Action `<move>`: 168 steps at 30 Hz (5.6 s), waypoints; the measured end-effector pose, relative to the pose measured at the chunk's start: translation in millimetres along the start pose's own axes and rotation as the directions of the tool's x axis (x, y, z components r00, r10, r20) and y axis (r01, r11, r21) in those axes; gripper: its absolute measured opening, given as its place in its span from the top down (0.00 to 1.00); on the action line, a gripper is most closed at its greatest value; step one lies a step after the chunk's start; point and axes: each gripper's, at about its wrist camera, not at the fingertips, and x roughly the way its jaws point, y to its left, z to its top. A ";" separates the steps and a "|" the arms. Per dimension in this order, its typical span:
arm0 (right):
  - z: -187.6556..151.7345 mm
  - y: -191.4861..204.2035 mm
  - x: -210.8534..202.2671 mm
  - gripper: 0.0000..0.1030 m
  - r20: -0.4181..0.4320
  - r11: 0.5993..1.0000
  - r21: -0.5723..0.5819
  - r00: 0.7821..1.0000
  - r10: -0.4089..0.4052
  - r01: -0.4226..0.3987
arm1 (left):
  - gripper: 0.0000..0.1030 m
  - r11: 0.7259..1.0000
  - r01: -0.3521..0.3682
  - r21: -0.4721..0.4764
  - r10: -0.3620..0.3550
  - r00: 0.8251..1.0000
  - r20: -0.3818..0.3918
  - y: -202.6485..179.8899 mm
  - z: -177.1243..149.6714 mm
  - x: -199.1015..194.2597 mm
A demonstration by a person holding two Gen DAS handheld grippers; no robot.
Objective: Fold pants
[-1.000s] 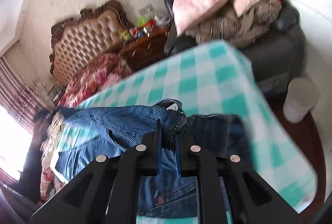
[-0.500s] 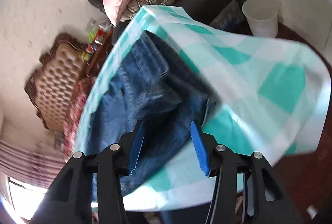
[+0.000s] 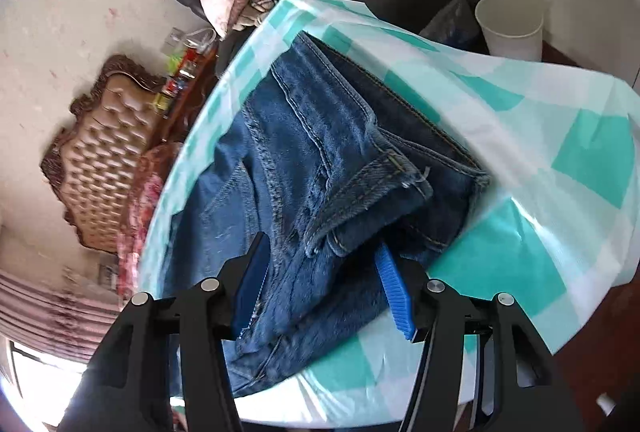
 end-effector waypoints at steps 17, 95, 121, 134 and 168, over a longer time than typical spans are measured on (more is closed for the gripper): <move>9.6 -7.2 -25.2 0.94 -0.011 0.993 -0.074 0.996 -0.094 0.092 | 0.98 0.995 -0.078 -0.068 0.078 0.997 -0.001 19.2 15.5 8.2; -8.4 134.5 34.4 0.27 0.355 0.640 -0.582 0.865 -0.355 0.502 | 0.49 0.278 0.111 0.954 0.218 0.960 -0.175 -255.8 -85.2 248.6; 24.7 154.4 93.1 0.16 0.425 0.614 -0.591 0.849 -0.313 0.523 | 0.28 0.271 -0.009 0.963 0.227 0.972 -0.055 -261.7 -89.1 297.1; -2.7 136.6 64.4 0.14 0.422 0.679 -0.420 0.792 -0.442 0.602 | 0.27 0.256 -0.181 0.949 0.314 0.945 0.096 -210.5 -58.8 258.1; -127.5 140.4 79.6 0.11 0.277 0.681 -0.523 0.858 -0.433 0.513 | 0.18 0.643 -0.716 0.274 0.443 0.639 0.629 -36.2 52.3 -36.8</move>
